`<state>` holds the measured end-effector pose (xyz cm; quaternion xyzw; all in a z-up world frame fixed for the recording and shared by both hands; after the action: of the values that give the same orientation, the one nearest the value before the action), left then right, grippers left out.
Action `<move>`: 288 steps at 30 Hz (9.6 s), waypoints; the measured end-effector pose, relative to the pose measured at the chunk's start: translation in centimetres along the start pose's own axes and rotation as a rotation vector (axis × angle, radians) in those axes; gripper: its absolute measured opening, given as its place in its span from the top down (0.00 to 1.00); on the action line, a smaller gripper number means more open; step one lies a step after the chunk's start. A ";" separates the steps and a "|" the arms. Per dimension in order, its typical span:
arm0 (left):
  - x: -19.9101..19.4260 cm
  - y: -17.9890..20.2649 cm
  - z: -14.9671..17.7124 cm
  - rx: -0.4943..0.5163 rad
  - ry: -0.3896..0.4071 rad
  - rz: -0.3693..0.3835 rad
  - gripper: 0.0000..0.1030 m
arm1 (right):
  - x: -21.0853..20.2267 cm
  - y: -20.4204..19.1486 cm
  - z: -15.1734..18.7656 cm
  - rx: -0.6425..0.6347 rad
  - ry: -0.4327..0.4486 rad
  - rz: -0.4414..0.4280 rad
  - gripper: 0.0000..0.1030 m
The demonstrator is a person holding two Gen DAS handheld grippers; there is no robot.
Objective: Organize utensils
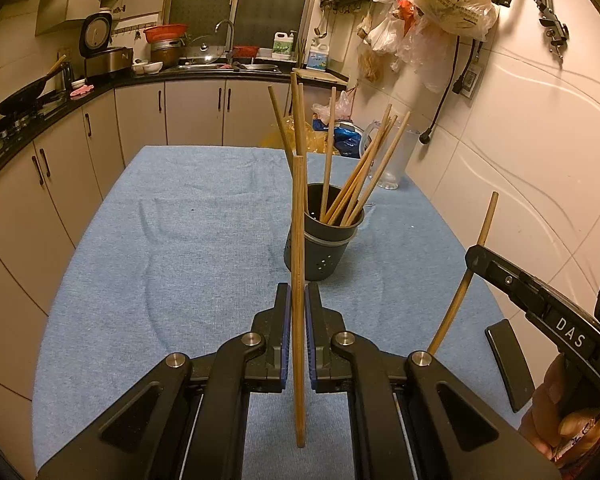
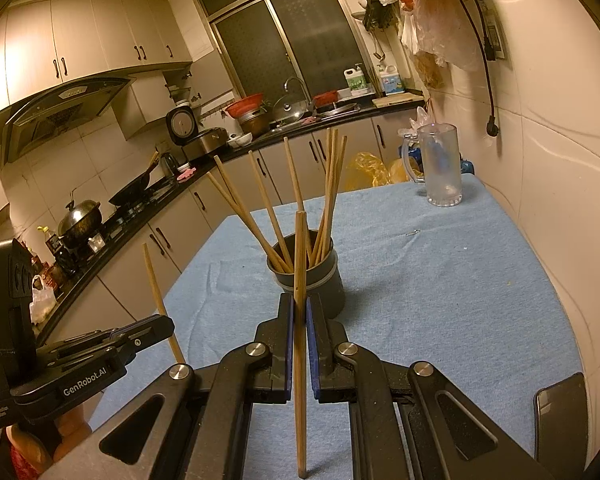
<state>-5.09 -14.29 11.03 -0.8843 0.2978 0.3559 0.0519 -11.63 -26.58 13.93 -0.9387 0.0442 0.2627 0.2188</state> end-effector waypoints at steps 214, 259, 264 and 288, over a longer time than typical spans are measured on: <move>-7.2 -2.5 12.0 0.015 0.064 -0.584 0.06 | -5.0 -0.2 9.7 -0.099 0.071 0.410 0.05; -6.7 -2.8 12.2 0.009 0.046 -0.561 0.06 | -3.5 -0.3 9.9 -0.117 0.039 0.412 0.05; -6.3 -3.5 11.8 0.005 0.037 -0.554 0.06 | -2.9 -0.3 9.7 -0.120 0.028 0.417 0.05; -2.7 -5.6 10.4 0.005 -0.027 -0.556 0.06 | 1.3 1.8 8.8 -0.083 -0.046 0.441 0.05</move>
<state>-9.72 -5.20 4.44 -0.9271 0.0440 0.3391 0.1537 -15.02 -24.33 5.79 -0.9082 0.2325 0.3273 0.1180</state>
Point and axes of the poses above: each gripper's, at about its wrist camera, not at the fingertips, and x roughly the way its jaws point, y to its right, z to its underside, the point moved 5 cm from there along x, roughly the way its jaws point, and after that the axes turned 4 degrees about x, right-handed, at the moved point
